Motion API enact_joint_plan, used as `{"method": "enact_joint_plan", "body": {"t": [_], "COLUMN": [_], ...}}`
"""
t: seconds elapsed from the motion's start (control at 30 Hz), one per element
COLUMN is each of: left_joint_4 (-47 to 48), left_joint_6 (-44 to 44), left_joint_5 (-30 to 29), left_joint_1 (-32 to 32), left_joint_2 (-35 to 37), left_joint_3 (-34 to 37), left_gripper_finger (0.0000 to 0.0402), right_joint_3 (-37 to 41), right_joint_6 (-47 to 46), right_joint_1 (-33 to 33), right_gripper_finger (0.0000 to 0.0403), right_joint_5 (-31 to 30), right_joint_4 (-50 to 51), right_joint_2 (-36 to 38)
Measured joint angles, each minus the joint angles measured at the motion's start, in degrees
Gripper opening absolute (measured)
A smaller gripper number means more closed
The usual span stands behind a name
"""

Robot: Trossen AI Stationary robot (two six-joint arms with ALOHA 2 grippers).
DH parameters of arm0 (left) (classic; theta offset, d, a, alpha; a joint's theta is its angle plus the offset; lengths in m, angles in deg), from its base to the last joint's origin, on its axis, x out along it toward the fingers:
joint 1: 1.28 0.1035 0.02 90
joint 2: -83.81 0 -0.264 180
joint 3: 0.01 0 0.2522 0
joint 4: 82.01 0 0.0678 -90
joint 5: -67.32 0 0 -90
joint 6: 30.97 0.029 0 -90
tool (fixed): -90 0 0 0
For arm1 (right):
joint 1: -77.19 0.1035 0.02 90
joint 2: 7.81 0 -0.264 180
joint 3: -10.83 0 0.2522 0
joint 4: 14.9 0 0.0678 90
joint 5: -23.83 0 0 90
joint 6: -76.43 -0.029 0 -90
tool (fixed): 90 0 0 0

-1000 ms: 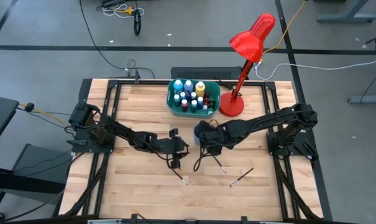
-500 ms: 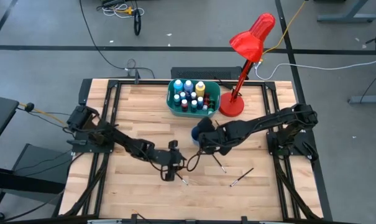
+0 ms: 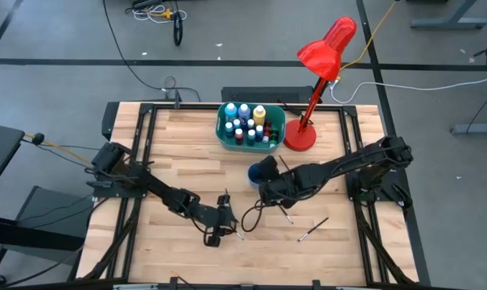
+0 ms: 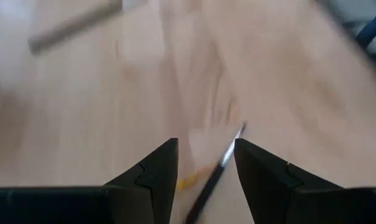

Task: Pick & Place Paint Supplies
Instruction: Put the silver paint brush into the blue cup

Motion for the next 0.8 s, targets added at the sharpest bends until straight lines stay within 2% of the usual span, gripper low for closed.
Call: {"method": "enact_joint_plan", "body": {"t": [0.2, 0.53, 0.8], "left_joint_4": [-1.17, -6.52, -11.57], "left_joint_6": [-0.53, 4.43, 5.03], "left_joint_5": [2.80, 5.32, 8.12], "left_joint_1": [-0.28, -0.40, -0.34], "left_joint_2": [-3.04, -2.97, -8.67], "left_joint_3": [0.10, 0.05, -2.18], "left_gripper_finger": [0.0167, 0.0167, 0.0167], "right_joint_3": [0.01, 0.01, 0.01], "right_joint_6": [-3.92, -6.37, -8.86], "right_joint_1": [2.60, 5.91, 7.19], "right_gripper_finger": [0.0171, 0.0170, 0.0170], "right_joint_5": [-0.12, -2.75, -5.08], "right_joint_4": [-0.07, -0.19, -0.15], "right_joint_2": [0.02, 0.02, 0.02]}}
